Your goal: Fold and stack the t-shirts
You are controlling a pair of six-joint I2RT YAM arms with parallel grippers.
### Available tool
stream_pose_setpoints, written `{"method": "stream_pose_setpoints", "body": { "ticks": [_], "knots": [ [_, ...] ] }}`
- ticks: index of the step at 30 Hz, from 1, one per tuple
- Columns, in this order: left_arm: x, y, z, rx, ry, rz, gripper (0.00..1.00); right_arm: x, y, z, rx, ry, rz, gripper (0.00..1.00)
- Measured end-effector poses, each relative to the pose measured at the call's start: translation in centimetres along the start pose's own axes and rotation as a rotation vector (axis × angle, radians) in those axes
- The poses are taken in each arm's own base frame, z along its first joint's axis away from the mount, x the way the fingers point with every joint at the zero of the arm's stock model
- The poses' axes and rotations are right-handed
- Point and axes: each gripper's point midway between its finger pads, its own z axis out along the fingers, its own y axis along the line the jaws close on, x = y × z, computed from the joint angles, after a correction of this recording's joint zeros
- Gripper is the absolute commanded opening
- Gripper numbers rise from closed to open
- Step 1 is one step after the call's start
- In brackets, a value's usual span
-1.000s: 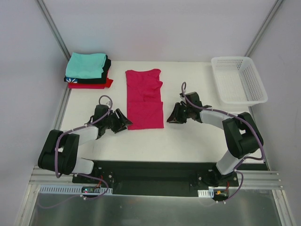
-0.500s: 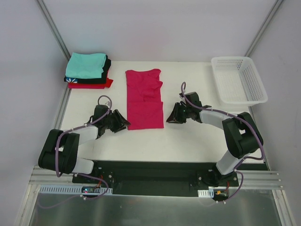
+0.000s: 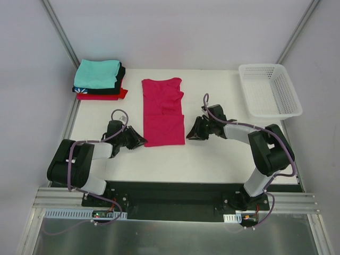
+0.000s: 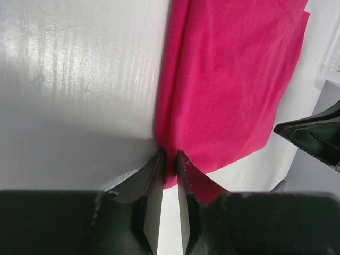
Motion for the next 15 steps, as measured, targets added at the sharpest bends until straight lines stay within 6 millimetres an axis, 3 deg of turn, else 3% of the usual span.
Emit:
{"method": "stream_pose_setpoints", "body": {
  "ticks": [3, 8, 15],
  "knots": [
    [0.2, 0.3, 0.0, -0.007, 0.004, -0.013, 0.0, -0.2, 0.3, 0.2, -0.015, -0.005, 0.011, 0.28],
    [0.2, 0.4, 0.0, -0.005, 0.004, -0.019, 0.0, -0.2, 1.1, 0.6, -0.046, -0.012, 0.016, 0.38],
    [0.2, 0.4, 0.1, -0.005, 0.005, -0.02, 0.0, 0.6, 1.0, 0.9, -0.057, -0.005, 0.026, 0.42]
  ]
}}
